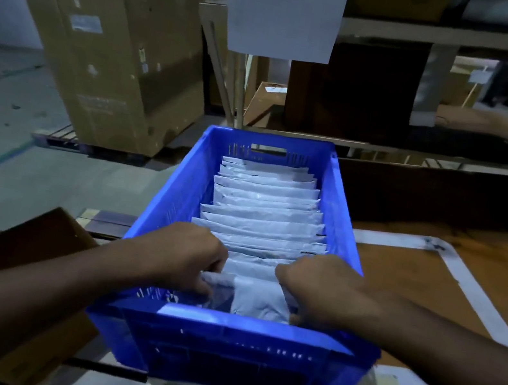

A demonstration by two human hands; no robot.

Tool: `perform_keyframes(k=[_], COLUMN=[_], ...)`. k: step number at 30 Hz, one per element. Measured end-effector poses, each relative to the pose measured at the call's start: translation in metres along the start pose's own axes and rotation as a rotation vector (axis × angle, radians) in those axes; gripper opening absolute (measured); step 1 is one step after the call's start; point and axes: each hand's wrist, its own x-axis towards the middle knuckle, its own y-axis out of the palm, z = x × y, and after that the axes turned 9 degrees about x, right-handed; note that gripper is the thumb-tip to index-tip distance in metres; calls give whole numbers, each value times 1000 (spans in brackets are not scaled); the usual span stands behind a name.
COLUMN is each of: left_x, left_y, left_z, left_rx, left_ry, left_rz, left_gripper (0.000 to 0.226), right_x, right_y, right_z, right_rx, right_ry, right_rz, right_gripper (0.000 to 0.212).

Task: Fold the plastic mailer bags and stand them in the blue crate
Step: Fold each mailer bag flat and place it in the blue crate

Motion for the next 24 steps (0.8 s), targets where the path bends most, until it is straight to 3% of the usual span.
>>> perform_keyframes(k=[6,12,16,21,24], left_x=[2,-14,-13,0,5], left_y=[-4,-33,-21,5,17], left_z=[15,48,44,33,22], left_rx=[-89,-271,-360,-239,-140], left_ry=[5,-28,21,92,131], left_rz=[-88,-254,-143,20,78], left_gripper=[29,29,31,32,34], right_x=[-4,-11,-9,6,19], right_y=[-19,-52,-48,-15,9], right_z=[-7,-19,-19,-11,-8], right_rx=[60,115,139,152,80], right_ry=[89,82,73,46,5], right_rz=[-8,-221,-173,-56,-82], right_gripper=[36,41,43,39,31])
